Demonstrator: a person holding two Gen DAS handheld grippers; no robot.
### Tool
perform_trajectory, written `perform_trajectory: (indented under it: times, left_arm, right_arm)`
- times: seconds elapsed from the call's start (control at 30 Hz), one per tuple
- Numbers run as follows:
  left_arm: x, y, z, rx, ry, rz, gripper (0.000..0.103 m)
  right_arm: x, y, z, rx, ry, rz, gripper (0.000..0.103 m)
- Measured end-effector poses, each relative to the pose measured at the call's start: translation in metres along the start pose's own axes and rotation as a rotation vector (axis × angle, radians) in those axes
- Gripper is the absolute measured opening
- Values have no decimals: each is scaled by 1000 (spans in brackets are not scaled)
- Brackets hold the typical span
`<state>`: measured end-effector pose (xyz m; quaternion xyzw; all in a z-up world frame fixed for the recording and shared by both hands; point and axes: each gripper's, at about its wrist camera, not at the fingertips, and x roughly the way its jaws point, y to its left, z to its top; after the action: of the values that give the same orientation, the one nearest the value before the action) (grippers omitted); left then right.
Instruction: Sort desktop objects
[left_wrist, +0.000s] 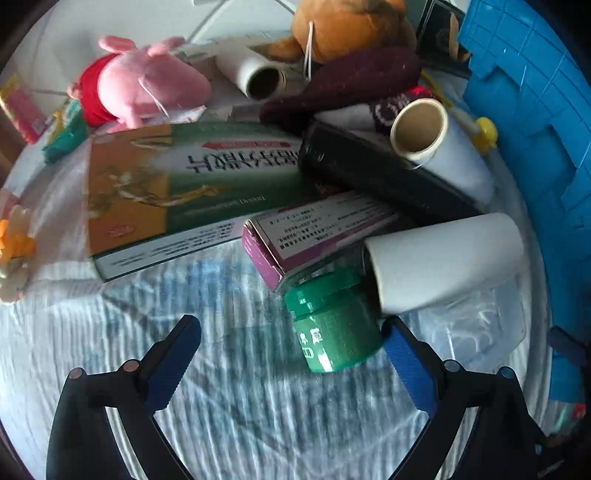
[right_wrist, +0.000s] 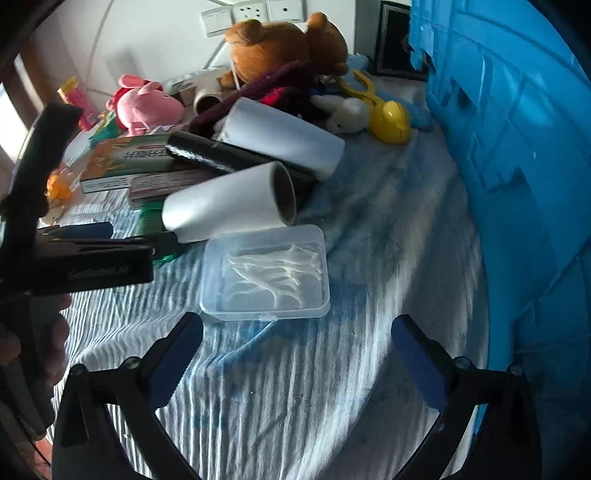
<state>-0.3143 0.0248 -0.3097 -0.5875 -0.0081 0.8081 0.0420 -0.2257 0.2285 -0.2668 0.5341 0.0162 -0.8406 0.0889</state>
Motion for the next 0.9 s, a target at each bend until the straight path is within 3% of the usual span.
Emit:
perform_trajectory:
  times: [0.03, 0.13, 0.17, 0.4, 0.5, 0.57, 0.63, 0.9]
  left_arm:
    - [-1, 2, -1, -1, 0, -8, 91]
    - [-6, 9, -6, -7, 0, -34, 52]
    - [-7, 12, -7, -10, 4, -35, 46]
    - [-17, 41, -18, -8, -9, -7, 46]
    - [-14, 43, -14, -9, -18, 1, 53]
    - [-12, 41, -9, -5, -23, 7, 72]
    - [-9, 37, -6, 13, -27, 17, 82]
    - [-6, 28, 2, 47, -21, 29, 102]
  right_arm:
    - [-1, -2, -4, 4, 4, 1, 103]
    - [-6, -4, -15, 7, 3, 14, 103]
    - [-7, -3, -17, 4, -1, 16, 103]
    - [-10, -9, -34, 10, -10, 8, 103]
    - [-9, -15, -42, 6, -10, -10, 103]
    - [-8, -20, -47, 5, -10, -19, 103]
    - [-9, -28, -55, 7, -8, -28, 103]
    - [-42, -56, -101, 0, 12, -62, 103]
